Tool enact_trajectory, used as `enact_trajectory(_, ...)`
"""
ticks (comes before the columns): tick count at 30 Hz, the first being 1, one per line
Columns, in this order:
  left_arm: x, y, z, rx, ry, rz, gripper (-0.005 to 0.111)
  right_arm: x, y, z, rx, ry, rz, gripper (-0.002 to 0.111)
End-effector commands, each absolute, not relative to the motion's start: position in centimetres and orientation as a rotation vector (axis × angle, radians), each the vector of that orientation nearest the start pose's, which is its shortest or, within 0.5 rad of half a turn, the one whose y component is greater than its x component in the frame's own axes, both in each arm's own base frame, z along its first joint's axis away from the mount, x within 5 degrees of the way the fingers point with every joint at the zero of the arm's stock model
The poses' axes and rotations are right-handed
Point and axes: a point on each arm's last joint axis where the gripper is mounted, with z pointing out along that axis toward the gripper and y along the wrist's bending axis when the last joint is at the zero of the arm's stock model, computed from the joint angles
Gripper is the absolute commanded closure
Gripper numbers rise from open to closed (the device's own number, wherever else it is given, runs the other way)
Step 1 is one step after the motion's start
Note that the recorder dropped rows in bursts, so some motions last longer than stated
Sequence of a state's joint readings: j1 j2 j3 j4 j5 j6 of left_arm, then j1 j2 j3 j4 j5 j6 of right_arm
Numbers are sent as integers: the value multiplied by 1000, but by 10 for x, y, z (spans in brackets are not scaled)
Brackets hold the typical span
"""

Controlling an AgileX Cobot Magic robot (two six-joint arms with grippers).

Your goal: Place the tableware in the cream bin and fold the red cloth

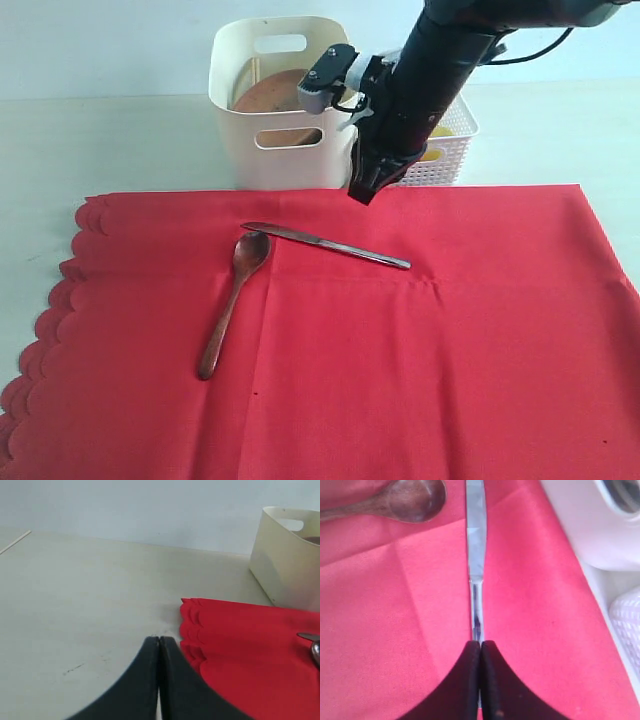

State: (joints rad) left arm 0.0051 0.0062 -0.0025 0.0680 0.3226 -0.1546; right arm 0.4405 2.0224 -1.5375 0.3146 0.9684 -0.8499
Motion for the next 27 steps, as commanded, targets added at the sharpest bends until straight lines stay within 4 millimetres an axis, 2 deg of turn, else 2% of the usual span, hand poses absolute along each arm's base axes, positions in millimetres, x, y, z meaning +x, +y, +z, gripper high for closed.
enact_trajectory(1,54,2,184,-98,1799,-48,106,362,197,212,-1551,2408,333,108)
enact_trajectory(7,54,2,184,-98,1799,-48,106,361,197,203,-1545,2461,353,106)
enact_trajectory(15,54,2,184,-98,1799,-48,106,369,201,169,-1518,2534,375,71)
enact_trajectory(27,54,2,184,-98,1799,-48,106,382,206,139,-1430,2535,344,55)
